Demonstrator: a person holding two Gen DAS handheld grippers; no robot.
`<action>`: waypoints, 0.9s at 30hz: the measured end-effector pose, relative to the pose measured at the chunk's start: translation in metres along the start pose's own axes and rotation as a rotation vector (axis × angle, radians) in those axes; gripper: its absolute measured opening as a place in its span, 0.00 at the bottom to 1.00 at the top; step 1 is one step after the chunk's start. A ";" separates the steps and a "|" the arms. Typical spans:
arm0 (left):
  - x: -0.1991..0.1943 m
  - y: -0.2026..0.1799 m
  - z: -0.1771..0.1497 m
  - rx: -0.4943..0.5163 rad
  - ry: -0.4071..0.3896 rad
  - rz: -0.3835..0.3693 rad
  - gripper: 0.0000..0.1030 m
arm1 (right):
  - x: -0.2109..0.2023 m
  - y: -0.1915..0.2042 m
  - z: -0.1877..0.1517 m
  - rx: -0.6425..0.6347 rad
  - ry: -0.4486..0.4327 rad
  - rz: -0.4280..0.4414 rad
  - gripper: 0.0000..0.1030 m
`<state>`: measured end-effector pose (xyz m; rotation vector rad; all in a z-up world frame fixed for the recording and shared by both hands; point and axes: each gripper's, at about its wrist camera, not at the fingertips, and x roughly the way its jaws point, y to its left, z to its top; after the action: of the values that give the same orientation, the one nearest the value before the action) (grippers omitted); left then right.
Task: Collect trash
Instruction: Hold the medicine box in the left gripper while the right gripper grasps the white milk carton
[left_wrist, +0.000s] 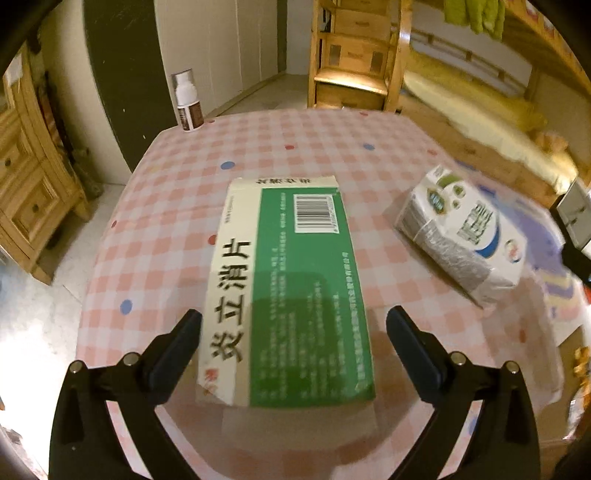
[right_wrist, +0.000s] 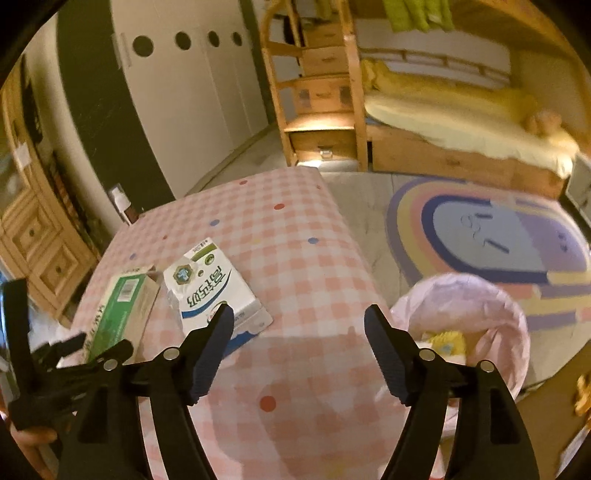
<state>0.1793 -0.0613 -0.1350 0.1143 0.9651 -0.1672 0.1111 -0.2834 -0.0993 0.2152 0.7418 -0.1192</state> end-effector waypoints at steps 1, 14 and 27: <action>0.002 -0.004 0.001 0.014 0.000 0.011 0.93 | 0.002 -0.001 -0.001 -0.006 0.003 -0.003 0.72; -0.032 0.009 -0.002 -0.013 -0.100 -0.059 0.78 | 0.014 0.020 -0.004 -0.152 0.034 0.091 0.85; -0.027 0.035 -0.002 -0.070 -0.072 -0.063 0.78 | 0.060 0.076 -0.006 -0.422 0.111 0.093 0.86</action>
<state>0.1694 -0.0239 -0.1132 0.0136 0.9020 -0.1946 0.1650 -0.2102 -0.1324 -0.1472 0.8487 0.1388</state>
